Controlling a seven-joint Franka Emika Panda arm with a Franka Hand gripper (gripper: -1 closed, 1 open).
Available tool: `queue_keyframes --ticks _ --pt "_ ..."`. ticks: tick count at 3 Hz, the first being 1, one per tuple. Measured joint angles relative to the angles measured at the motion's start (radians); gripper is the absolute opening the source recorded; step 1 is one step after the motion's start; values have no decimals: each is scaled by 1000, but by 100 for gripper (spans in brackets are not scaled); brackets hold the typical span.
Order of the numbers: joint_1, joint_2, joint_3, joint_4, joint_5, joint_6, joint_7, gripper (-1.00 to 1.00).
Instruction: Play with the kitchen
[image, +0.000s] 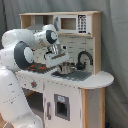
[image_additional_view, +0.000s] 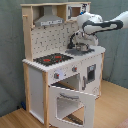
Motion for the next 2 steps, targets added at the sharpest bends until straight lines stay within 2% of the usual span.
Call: queue_keyframes --ticks 1,2 --pt "0 3 -7 -60 0 83 -6 -100" --pt "-1 7 -7 -93 3 172 -46 -100"
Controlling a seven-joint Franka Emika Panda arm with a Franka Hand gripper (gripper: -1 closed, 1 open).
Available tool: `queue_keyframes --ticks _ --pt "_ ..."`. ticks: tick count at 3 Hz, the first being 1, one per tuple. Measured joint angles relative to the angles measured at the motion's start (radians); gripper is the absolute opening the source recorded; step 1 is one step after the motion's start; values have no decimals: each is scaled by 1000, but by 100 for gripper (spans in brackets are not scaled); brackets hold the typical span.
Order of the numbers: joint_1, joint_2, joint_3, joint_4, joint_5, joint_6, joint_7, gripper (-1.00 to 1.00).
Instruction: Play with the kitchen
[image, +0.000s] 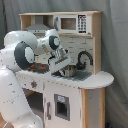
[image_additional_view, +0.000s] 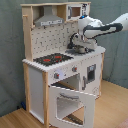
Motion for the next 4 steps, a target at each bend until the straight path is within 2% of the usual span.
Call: queue_keyframes --ticks 1,2,3,4 --pt "0 26 2 -39 4 82 -37 -100" --pt "0 57 6 -46 6 120 -41 -100" --pt "-1 58 6 -46 6 132 -42 100" --pt "-5 64 7 -48 6 174 -43 100"
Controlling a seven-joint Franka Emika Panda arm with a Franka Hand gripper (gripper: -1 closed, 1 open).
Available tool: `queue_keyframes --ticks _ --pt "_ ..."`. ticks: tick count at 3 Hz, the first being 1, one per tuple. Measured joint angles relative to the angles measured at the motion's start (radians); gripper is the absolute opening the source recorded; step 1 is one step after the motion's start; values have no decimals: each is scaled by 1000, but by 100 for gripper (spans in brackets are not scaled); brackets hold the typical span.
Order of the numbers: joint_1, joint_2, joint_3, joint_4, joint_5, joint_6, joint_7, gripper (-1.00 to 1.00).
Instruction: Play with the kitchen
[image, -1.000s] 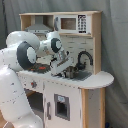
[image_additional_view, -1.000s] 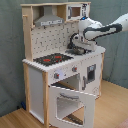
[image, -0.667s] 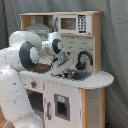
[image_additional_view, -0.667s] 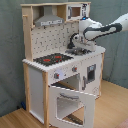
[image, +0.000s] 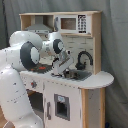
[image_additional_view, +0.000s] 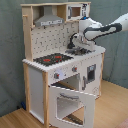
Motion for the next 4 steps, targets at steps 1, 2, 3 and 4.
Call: queue_keyframes --ticks 1,2,3,4 --pt "75 -7 -12 71 1 -25 26 100" --pt "111 -29 -30 137 1 -106 33 100" --pt "146 -49 -49 194 1 -177 41 100" --pt "194 -83 -73 254 0 -253 53 100"
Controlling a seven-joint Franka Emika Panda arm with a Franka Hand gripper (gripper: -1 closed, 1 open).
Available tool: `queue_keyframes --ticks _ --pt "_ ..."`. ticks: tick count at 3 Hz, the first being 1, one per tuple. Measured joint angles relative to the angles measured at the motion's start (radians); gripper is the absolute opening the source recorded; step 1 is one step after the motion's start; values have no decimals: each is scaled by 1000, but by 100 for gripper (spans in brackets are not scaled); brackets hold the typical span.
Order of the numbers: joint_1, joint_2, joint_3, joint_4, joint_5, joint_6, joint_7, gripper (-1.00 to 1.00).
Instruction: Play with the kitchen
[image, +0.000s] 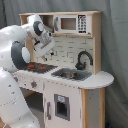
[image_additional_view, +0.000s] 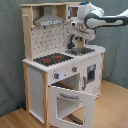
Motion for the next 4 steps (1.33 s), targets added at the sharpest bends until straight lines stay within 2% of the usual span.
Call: queue_keyframes --ticks 1,2,3,4 --pt "50 -54 -9 48 -1 -54 14 100" --pt "95 -143 -1 61 -3 -59 23 100" --pt "101 -232 44 71 -4 -28 25 100" --pt "95 -301 97 88 -19 27 28 100"
